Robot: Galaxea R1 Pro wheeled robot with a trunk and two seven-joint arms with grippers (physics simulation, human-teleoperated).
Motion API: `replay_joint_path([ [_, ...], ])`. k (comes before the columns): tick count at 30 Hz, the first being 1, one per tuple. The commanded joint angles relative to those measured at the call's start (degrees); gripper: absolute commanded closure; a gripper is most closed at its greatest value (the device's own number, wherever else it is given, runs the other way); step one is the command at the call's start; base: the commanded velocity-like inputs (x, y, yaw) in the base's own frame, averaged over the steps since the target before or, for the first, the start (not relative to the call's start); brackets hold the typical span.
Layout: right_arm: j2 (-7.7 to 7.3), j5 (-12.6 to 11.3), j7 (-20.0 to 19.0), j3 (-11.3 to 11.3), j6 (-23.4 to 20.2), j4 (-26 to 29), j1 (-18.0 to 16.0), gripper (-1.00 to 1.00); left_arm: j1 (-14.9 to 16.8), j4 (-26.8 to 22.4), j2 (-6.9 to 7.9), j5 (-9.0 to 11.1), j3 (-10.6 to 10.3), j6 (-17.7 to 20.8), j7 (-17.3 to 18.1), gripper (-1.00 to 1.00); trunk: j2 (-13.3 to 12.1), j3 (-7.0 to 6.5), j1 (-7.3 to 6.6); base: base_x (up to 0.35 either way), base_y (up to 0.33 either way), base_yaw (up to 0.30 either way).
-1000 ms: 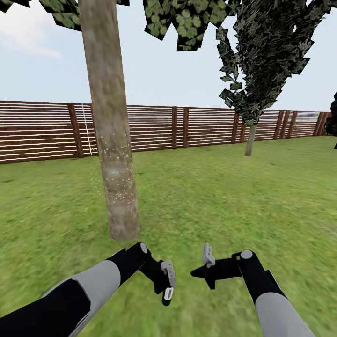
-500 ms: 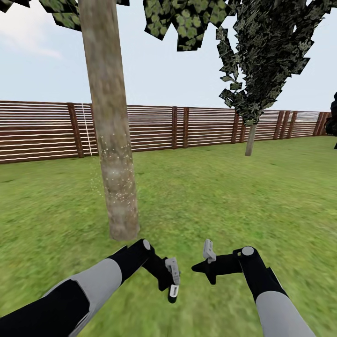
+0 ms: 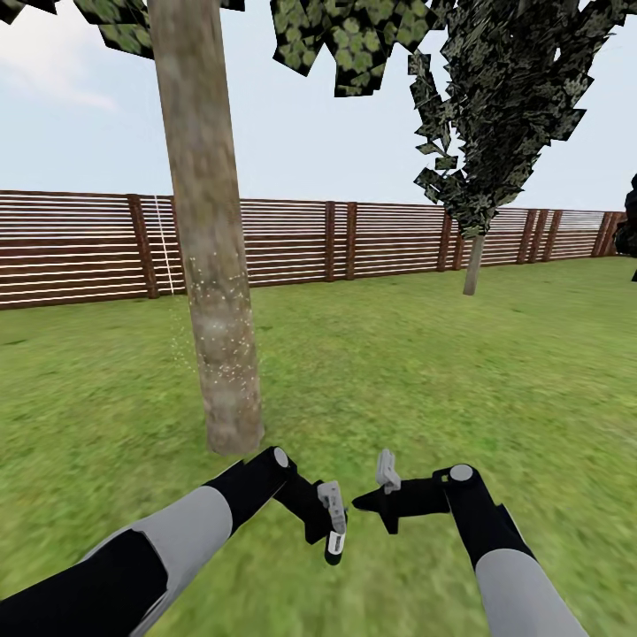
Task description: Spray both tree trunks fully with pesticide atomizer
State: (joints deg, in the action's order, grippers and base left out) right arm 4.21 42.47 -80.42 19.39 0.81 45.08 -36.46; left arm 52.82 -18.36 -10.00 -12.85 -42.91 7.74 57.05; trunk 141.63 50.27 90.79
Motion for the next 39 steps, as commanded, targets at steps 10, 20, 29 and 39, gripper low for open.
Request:
replay_joint_path([
  [10, 0.01, -0.5, 0.0, 0.0, 0.0, 0.0, 0.0, 1.0, 0.0, -0.9, 0.0, 0.1, 0.0, -0.1, 0.1, 1.0, 0.0, 0.0, 0.0, 0.0, 0.0, 0.0],
  [20, 0.01, -0.5, 0.0, 0.0, 0.0, 0.0, 0.0, 1.0, 0.0, -2.2, 0.0, 0.2, 0.0, -0.1, 0.3, 1.0, 0.0, 0.0, 0.0, 0.0, 0.0, 0.0],
  [29, 0.01, -0.5, 0.0, 0.0, 0.0, 1.7, 0.0, 1.0, -0.1, -2.2, 0.0, 0.3, 0.0, -0.2, 0.3, 1.0, 0.0, 0.0, 0.0, 0.0, 0.0, 0.0],
  [39, -0.18, -0.6, -0.1, -0.1, 0.1, 1.9, 0.0, 1.0, 0.0, -1.1, 0.59, 0.0, 0.2, 6.1, -0.6, 1.0, 0.0, 0.0, 0.0, 0.0, 0.0, 0.0],
])
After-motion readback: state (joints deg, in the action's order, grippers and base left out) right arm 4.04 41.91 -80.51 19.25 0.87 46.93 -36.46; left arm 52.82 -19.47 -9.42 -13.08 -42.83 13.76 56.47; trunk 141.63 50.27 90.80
